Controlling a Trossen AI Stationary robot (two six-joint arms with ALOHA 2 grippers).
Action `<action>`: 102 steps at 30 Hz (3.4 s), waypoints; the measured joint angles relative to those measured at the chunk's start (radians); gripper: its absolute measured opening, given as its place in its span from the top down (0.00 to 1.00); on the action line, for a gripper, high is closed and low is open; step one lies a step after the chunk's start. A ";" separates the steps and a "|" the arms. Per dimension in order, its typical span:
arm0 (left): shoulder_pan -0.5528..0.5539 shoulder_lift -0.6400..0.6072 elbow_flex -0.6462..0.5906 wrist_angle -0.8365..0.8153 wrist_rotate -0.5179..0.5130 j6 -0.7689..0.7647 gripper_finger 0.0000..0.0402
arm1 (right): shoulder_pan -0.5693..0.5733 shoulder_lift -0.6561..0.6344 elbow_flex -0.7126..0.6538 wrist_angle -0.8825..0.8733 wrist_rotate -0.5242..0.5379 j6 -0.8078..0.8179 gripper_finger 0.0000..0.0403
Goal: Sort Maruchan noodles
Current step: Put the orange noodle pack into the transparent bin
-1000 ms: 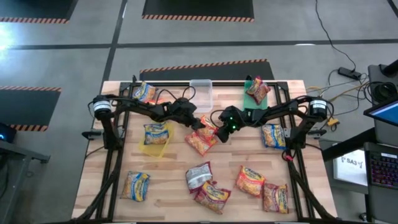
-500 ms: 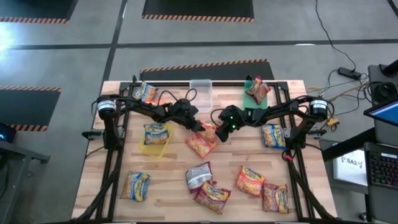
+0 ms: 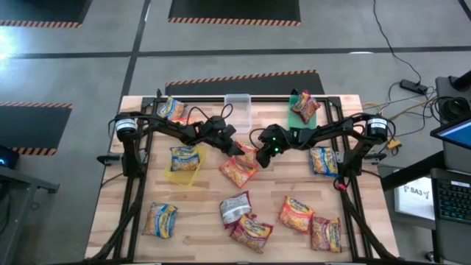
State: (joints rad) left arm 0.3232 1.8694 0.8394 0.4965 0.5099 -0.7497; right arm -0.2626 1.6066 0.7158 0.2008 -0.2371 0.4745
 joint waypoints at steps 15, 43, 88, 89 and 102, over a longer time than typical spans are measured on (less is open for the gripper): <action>0.000 -0.019 0.000 0.054 0.019 0.005 1.00 | -0.026 -0.052 0.001 -0.086 -0.087 -0.022 0.67; 0.237 -0.207 0.000 -0.019 -0.301 0.322 1.00 | -0.039 -0.276 0.001 -0.317 -0.073 -0.033 0.67; 0.247 -0.013 0.369 -0.501 -0.684 0.663 0.66 | -0.039 -0.232 -0.002 -0.373 -0.049 -0.083 0.67; 0.247 -0.013 0.380 -0.507 -0.684 0.661 0.63 | -0.039 -0.234 -0.002 -0.383 -0.049 -0.083 0.67; 0.247 -0.017 0.574 -0.656 -0.685 0.690 0.55 | -0.039 -0.249 -0.002 -0.485 -0.050 -0.093 0.67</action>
State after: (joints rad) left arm 0.5705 1.8526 1.4132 -0.1592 -0.1749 -0.0599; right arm -0.3016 1.3575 0.7139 -0.2841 -0.2871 0.3818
